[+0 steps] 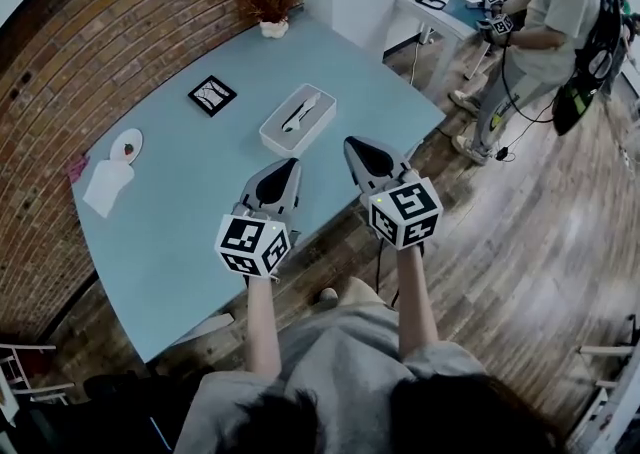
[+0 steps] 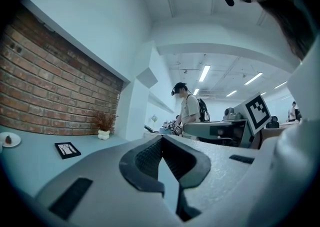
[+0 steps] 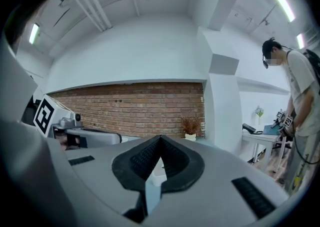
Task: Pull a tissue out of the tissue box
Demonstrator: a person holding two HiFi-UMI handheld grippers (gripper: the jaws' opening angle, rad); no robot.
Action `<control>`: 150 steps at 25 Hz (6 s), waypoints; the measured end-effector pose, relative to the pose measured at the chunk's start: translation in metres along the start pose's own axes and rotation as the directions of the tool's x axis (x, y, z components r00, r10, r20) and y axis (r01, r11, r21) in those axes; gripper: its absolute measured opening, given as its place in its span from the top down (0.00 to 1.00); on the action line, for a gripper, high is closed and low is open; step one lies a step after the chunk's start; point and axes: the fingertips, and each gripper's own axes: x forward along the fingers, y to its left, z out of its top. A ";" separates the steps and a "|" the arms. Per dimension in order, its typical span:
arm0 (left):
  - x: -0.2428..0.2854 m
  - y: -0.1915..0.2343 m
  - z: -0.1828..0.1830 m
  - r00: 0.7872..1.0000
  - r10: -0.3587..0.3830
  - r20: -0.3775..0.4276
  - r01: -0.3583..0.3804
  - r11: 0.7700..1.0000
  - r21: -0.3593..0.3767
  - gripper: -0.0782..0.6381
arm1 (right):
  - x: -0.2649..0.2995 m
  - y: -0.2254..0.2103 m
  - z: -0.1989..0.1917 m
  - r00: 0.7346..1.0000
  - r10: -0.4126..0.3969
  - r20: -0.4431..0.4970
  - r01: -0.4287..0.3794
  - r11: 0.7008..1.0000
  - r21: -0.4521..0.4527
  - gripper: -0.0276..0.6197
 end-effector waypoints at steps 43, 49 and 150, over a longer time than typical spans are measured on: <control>0.107 0.094 -0.045 0.906 0.412 -0.098 -0.422 0.899 -0.118 0.89 | 0.165 -0.081 -0.058 0.852 0.446 -0.275 -0.486 0.869 -0.094 0.96; 0.100 0.109 -0.057 0.896 0.422 -0.139 -0.439 0.888 -0.135 0.89 | 0.186 -0.072 -0.080 0.773 0.489 -0.404 -0.592 0.784 -0.184 0.96; 0.083 0.112 -0.077 0.884 0.425 -0.197 -0.448 0.889 -0.093 0.89 | 0.200 -0.041 -0.113 0.583 0.410 -0.701 -0.809 0.374 -0.454 0.95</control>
